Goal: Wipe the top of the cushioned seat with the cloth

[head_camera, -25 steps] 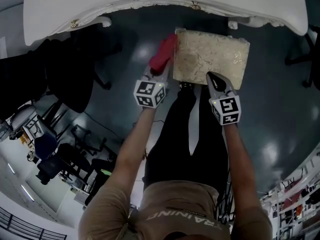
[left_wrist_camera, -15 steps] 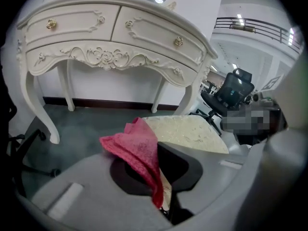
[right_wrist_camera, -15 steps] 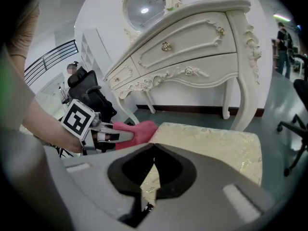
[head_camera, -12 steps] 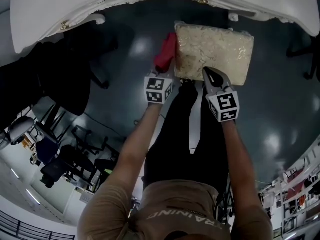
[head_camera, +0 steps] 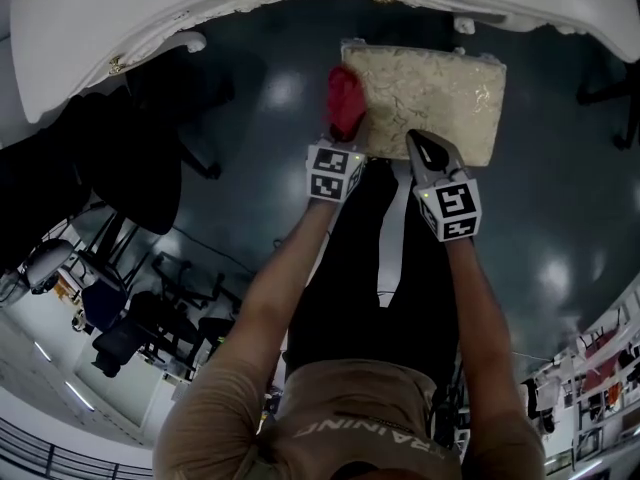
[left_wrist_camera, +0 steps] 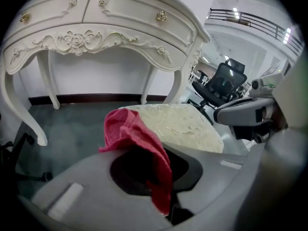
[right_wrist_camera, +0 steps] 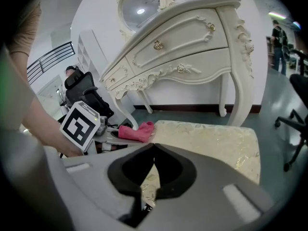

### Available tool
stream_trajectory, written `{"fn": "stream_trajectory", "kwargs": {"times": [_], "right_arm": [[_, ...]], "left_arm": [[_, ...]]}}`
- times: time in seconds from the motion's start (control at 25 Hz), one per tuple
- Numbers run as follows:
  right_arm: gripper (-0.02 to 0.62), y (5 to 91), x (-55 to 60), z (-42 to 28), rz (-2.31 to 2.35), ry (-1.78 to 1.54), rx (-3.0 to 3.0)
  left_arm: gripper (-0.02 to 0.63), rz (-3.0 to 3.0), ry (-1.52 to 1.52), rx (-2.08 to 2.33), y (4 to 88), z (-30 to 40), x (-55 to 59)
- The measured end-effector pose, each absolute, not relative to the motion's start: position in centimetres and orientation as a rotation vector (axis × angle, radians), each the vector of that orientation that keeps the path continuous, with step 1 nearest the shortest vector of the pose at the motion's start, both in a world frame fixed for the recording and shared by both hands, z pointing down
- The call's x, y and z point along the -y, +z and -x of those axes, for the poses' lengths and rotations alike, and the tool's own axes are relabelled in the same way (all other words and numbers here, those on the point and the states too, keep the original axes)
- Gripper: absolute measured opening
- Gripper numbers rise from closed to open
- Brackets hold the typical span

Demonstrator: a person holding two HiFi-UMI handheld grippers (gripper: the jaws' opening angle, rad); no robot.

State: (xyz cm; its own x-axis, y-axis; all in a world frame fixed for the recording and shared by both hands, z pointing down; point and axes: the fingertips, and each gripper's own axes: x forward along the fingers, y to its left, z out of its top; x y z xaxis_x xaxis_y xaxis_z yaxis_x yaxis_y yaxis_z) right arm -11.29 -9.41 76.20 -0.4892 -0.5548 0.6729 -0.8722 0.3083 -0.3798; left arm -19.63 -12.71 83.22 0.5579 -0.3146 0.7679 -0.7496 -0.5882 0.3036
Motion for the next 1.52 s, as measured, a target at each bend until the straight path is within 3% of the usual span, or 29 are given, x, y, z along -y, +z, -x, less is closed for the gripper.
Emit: {"fn": "stream_trajectory", "kwargs": {"times": [1.52], "right_arm": [[0.002,78.3,0.8,-11.5,-1.552,1.138,2.041]], "left_arm": [[0.038,-2.256,1.025,0.591,84.1,-4.8,4.9]]}}
